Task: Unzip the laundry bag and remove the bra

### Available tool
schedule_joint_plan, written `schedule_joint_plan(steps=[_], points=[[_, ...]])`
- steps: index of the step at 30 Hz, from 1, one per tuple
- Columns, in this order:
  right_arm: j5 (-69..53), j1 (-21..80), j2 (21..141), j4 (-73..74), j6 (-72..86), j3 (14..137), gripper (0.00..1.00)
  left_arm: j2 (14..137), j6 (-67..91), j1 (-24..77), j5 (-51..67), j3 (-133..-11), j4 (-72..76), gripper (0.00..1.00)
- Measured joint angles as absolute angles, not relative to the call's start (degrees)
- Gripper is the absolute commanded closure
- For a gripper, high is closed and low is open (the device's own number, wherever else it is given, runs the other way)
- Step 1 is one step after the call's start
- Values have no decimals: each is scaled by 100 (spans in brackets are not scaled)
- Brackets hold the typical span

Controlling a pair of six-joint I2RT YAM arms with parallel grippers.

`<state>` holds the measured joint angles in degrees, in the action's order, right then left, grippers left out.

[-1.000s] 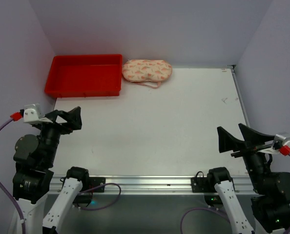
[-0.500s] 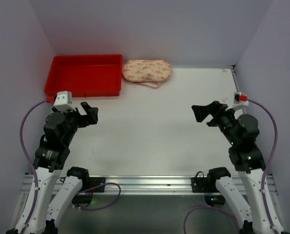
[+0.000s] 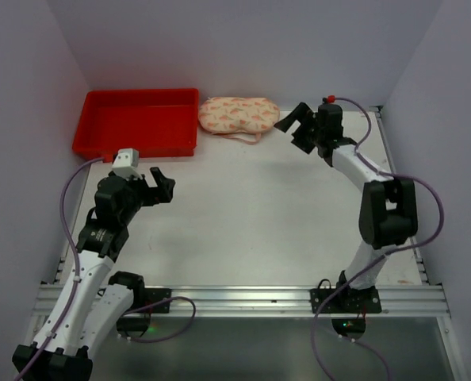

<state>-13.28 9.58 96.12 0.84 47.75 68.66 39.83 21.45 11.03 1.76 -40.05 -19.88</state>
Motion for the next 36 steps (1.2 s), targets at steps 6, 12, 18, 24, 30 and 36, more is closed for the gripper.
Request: schedule_joint_plan(steps=[6,12,18,24,30,36], points=[[-1415,958,11714,-250,5022,8919,1,3962,2117,1103,327,-3498,-1564,0],[-1608,958,13249,-283,5347,10256,1,4016,2010,1103,333,-3476,-1385,0],[-1887,956,14280,-309,5706,11067,13,4051,1986,1103,325,-3476,-1343,0],[-2163,952,14597,-659,5996,11485,58,4062,1970,1103,329,-3476,-1326,1],[-2488,893,14556,-1299,6344,11061,100,4053,1892,1103,322,-3476,-1313,2],[-2849,742,12921,-2272,6508,7765,100,3938,1885,1103,349,-3476,-1313,2]])
